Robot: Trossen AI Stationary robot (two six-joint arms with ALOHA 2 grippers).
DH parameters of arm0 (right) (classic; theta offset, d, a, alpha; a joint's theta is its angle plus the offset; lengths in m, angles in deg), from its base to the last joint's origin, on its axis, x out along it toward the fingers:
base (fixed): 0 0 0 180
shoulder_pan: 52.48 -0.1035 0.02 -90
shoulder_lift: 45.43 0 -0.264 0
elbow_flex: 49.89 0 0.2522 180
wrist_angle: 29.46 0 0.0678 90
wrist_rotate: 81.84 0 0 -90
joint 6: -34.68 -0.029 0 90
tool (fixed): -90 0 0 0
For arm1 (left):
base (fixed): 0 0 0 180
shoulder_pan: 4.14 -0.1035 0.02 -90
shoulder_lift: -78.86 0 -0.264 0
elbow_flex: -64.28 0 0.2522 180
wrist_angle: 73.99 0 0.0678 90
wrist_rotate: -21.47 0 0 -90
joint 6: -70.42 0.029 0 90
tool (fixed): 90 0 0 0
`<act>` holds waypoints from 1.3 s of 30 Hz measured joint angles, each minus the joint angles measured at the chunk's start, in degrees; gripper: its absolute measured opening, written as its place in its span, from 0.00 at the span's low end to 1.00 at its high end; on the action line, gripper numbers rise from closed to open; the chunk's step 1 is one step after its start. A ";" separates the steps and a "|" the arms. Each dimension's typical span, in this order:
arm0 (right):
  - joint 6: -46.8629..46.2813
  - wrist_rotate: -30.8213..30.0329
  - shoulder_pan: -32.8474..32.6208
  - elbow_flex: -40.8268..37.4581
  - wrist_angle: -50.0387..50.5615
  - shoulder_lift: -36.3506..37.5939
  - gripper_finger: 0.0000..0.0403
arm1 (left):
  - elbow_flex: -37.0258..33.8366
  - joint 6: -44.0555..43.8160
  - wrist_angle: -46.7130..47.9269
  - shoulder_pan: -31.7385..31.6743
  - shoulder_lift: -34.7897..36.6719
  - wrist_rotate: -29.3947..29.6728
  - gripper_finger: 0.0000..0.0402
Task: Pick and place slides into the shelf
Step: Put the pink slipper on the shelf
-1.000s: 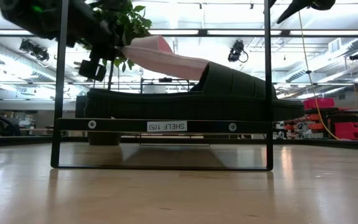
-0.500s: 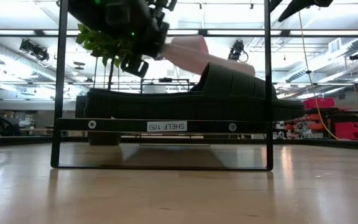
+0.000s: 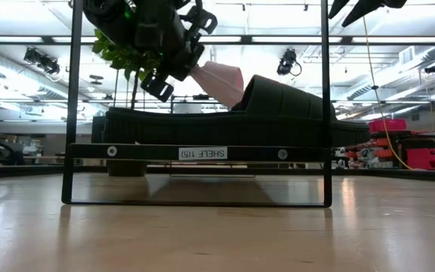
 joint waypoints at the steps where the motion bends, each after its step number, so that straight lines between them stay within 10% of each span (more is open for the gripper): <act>1: 0.00 0.42 -0.01 0.00 -0.02 -0.03 0.54 | 0.02 -0.01 0.43 -0.09 0.02 0.00 0.13; 39: -0.54 3.07 -0.02 0.00 -0.55 -1.33 0.54 | -0.01 -7.89 13.08 -4.10 0.02 -0.07 0.12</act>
